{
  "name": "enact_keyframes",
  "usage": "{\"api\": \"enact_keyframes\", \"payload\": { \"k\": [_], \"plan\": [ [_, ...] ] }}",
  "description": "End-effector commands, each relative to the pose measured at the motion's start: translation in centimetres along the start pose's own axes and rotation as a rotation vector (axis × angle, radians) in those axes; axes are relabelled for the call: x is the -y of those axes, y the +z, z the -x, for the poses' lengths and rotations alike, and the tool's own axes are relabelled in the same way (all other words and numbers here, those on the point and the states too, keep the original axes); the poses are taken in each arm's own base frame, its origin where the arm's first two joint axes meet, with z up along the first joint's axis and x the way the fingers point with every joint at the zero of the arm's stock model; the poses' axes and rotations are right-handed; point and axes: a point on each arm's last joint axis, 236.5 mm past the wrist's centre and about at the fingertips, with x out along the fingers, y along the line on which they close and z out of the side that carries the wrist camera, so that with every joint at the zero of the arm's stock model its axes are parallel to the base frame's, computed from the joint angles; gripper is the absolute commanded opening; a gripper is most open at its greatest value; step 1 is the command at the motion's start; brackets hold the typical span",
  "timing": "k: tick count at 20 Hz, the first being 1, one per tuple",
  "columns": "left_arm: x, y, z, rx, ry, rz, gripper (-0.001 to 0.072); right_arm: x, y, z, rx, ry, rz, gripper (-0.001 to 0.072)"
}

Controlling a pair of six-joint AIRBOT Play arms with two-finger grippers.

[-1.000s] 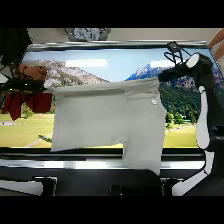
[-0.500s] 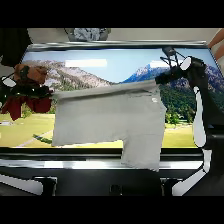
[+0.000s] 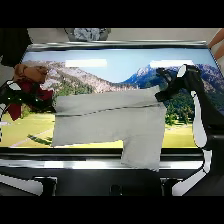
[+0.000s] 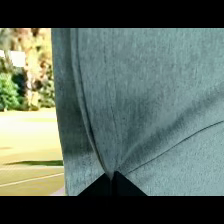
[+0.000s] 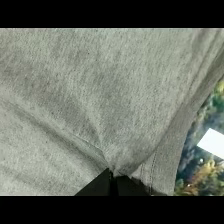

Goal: Fold the shirts.

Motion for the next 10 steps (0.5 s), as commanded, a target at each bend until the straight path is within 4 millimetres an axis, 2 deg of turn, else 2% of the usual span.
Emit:
{"api": "enact_keyframes", "payload": {
  "k": [1, 4, 6, 7, 8, 9, 10],
  "plan": [
    [-0.4, -0.8, -0.4, -0.037, -0.006, 0.037, 0.0035, 0.1, -0.6, -0.7, -0.026, -0.001, 0.0, 0.0042],
    [-0.6, -0.9, -1.1, -0.055, -0.012, 0.056, 0.0035, 0.0, -1.3, -1.5, -0.053, 0.011, -0.025, 0.0042],
    [-0.2, -0.8, -1.2, -0.054, -0.026, 0.054, 0.0052, -0.1, -1.0, -1.7, -0.044, 0.017, -0.037, 0.0049],
    [0.2, -0.5, -1.0, -0.044, -0.046, 0.054, 0.0249, 0.1, -0.6, -1.7, -0.027, 0.008, -0.051, 0.0183],
    [0.4, -0.3, -0.4, -0.033, -0.053, 0.055, 0.0466, 0.1, -0.2, -1.0, -0.011, 0.005, -0.056, 0.0442],
    [0.3, -0.1, 0.6, -0.024, -0.052, 0.062, 0.0489, -0.2, -0.2, 0.2, -0.013, 0.008, -0.029, 0.0579],
    [0.1, 0.1, 2.0, -0.01, -0.053, 0.063, 0.0489, -0.3, -0.7, 1.9, -0.026, 0.002, 0.025, 0.0626]
  ]
}}
